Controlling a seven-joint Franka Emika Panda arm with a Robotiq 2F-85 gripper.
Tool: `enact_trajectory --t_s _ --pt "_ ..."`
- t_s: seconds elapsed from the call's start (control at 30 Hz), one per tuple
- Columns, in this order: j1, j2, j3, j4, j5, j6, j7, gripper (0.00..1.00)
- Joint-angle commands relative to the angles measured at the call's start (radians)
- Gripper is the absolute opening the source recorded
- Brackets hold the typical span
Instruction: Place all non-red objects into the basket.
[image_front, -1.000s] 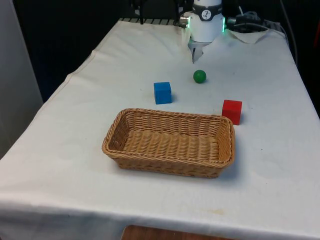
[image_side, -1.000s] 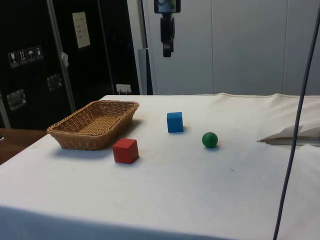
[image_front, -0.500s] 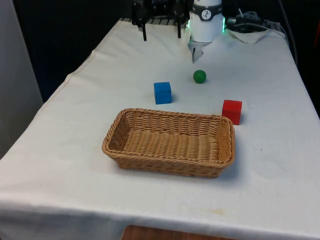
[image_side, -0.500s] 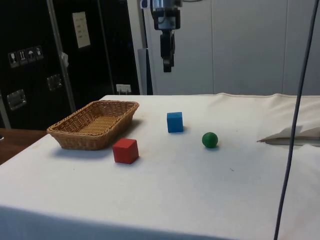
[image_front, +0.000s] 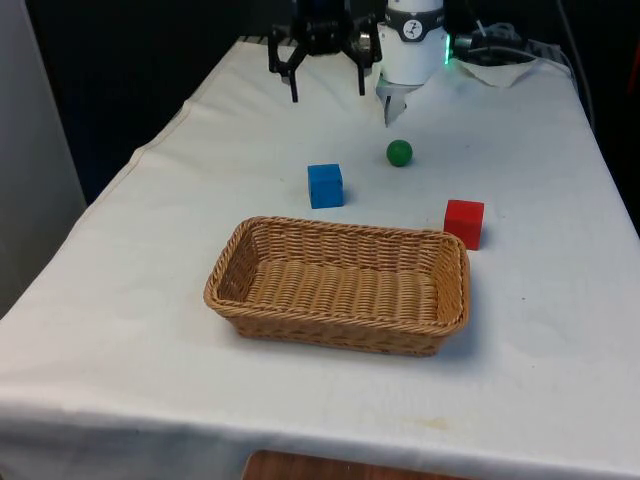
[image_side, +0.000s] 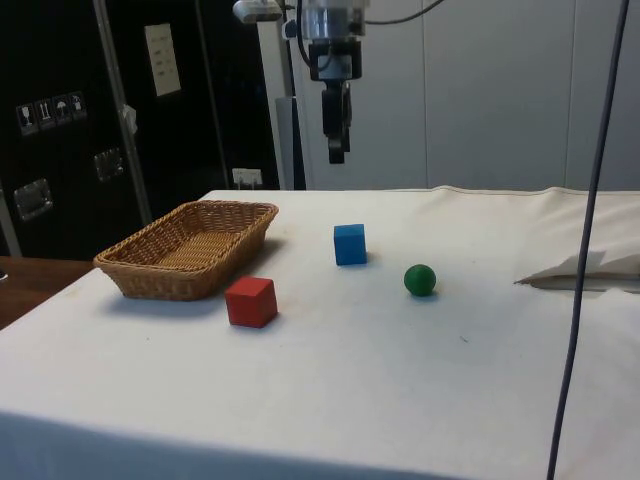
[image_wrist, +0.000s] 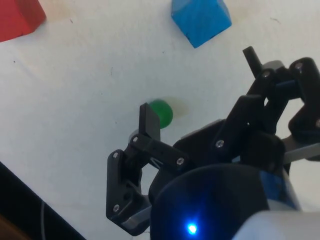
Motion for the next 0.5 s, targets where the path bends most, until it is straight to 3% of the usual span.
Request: enact_trajectory --t_s 0.0,0.2,0.47 --pt "0.002 0.003 0.003 -0.007 0.011 0.018 -0.006 1.00" --pt "0.001 0.008 0.009 -0.012 0.003 0.019 0.000 1.00" --pt "0.002 0.038 0.026 -0.022 0.041 0.059 -0.012 1.00"
